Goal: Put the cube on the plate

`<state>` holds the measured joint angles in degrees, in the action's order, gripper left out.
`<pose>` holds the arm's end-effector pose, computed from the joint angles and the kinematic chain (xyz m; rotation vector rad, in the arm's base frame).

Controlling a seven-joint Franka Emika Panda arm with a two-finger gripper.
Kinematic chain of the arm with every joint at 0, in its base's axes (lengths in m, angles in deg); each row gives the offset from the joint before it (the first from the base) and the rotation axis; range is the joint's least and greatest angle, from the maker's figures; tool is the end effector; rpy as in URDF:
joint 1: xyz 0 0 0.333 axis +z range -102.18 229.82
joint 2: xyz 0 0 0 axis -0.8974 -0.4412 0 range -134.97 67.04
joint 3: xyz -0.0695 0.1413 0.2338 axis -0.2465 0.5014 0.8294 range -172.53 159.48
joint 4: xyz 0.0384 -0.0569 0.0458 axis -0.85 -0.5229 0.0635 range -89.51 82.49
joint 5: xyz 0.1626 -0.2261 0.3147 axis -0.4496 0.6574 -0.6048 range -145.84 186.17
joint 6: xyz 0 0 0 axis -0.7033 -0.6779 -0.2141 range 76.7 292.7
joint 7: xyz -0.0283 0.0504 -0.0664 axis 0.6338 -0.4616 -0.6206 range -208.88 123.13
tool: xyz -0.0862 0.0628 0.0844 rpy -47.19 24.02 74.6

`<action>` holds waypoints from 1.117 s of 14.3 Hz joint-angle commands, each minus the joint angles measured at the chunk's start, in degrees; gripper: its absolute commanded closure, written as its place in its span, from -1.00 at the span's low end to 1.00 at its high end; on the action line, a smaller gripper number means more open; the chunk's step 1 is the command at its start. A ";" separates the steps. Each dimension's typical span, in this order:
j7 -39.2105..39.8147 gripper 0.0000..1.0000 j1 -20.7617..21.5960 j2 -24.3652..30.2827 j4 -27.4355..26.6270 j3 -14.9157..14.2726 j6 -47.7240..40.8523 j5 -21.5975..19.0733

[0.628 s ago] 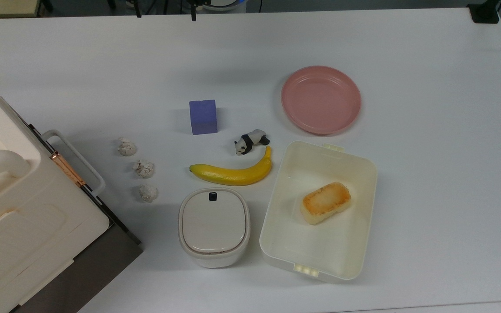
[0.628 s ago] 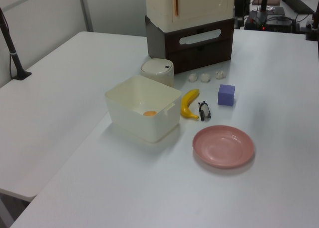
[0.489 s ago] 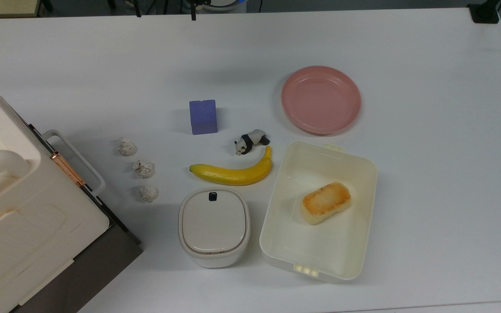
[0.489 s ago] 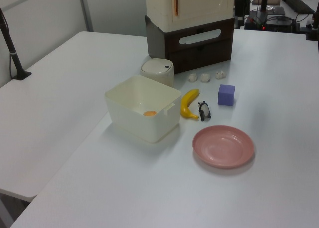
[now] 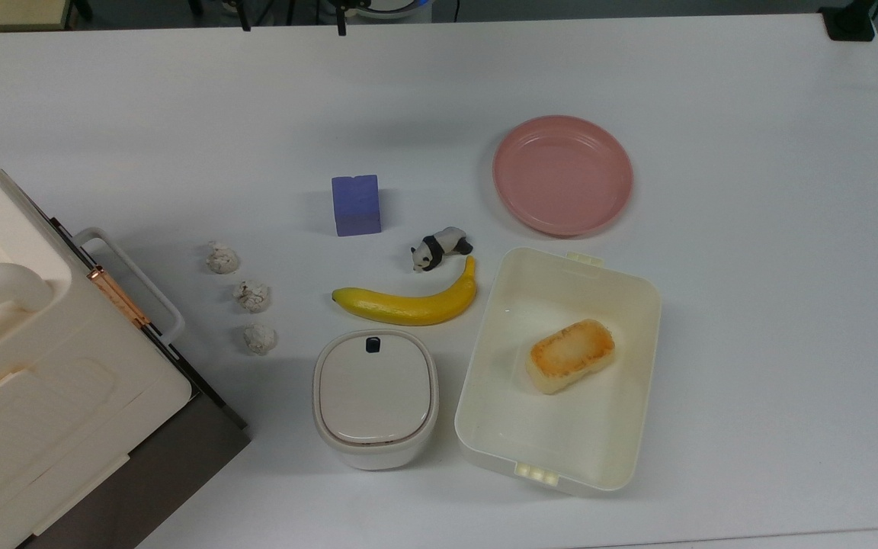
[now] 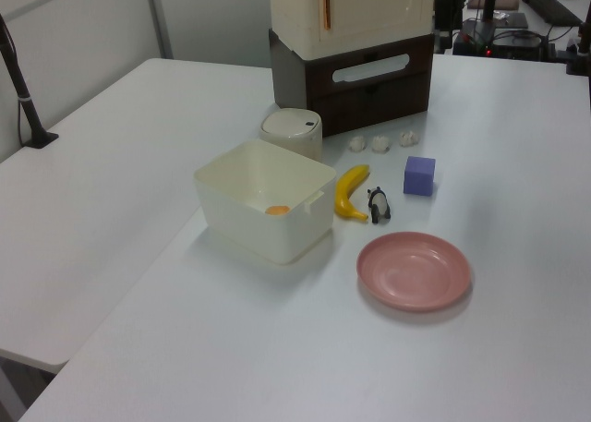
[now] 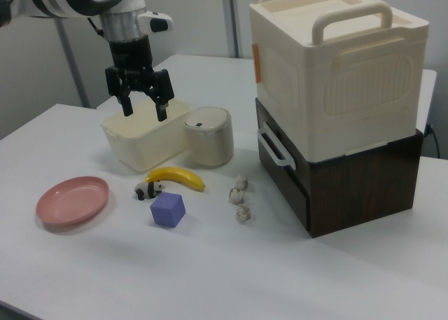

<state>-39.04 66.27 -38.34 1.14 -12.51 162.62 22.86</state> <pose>0.5903 -0.0413 0.5498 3.0893 0.0046 -0.1344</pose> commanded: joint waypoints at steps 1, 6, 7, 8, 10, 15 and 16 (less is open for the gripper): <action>1.00 -1.00 -0.34 1.12 -0.17 -0.16 -1.34 -1.82; 0.91 -1.00 -0.34 1.12 -0.86 -0.16 -1.52 -1.91; 1.00 -1.00 -0.25 1.21 -1.13 -0.16 -1.26 -1.91; 1.09 -1.00 -0.25 1.13 -1.31 -0.16 -0.82 -2.08; 1.27 -1.00 -0.25 1.21 -2.09 -0.25 1.11 -3.13; 1.35 -1.00 0.54 0.95 -8.07 -0.52 9.38 -4.98; 1.44 -1.00 0.62 0.95 -9.47 -0.52 10.34 -4.81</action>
<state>-38.87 66.21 -38.61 -4.05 -12.51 169.96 18.90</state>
